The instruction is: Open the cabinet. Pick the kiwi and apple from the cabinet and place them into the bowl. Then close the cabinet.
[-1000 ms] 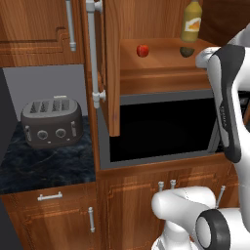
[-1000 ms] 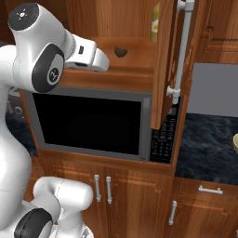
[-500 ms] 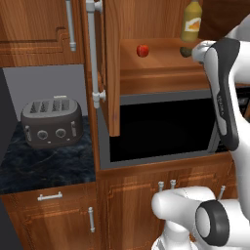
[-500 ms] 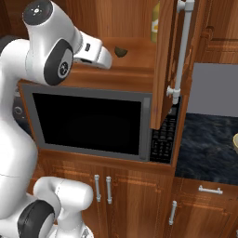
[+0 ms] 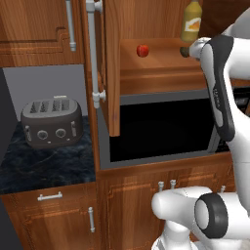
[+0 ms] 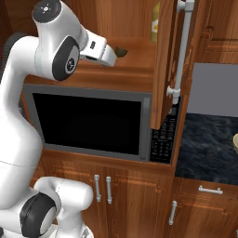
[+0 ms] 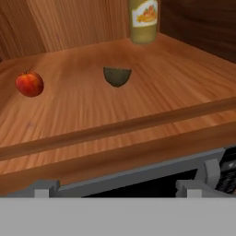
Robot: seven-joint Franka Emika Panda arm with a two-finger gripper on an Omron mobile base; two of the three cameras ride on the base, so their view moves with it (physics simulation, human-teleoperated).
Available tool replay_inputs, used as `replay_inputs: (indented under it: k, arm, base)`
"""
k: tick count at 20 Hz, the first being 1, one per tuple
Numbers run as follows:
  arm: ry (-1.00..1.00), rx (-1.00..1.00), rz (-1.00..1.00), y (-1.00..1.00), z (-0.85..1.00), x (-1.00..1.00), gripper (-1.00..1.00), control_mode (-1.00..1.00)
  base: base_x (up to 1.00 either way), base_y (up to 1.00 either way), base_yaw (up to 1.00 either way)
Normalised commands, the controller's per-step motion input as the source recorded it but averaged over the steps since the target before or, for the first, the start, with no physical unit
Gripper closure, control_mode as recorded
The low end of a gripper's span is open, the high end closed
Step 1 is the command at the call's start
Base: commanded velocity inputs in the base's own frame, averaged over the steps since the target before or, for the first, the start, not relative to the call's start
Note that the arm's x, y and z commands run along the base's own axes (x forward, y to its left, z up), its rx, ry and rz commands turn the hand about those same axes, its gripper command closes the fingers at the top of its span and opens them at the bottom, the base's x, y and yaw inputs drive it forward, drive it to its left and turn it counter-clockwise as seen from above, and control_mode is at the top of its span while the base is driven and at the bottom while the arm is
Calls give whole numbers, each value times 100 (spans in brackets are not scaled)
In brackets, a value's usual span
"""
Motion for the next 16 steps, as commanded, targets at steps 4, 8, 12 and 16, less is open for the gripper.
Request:
replay_inputs:
  k: [4,8,12,16]
  arm:
    - [-1,1,-1,-5,0,28,-100,-100]
    - [-3,0,0,0,-5,25,-100,-100]
    - [-3,0,0,0,-11,28,-100,-100]
    - [-4,0,0,0,-11,24,-100,-100]
  base:
    - [0,0,0]
    - [0,0,0]
    - [0,0,0]
    - [0,0,0]
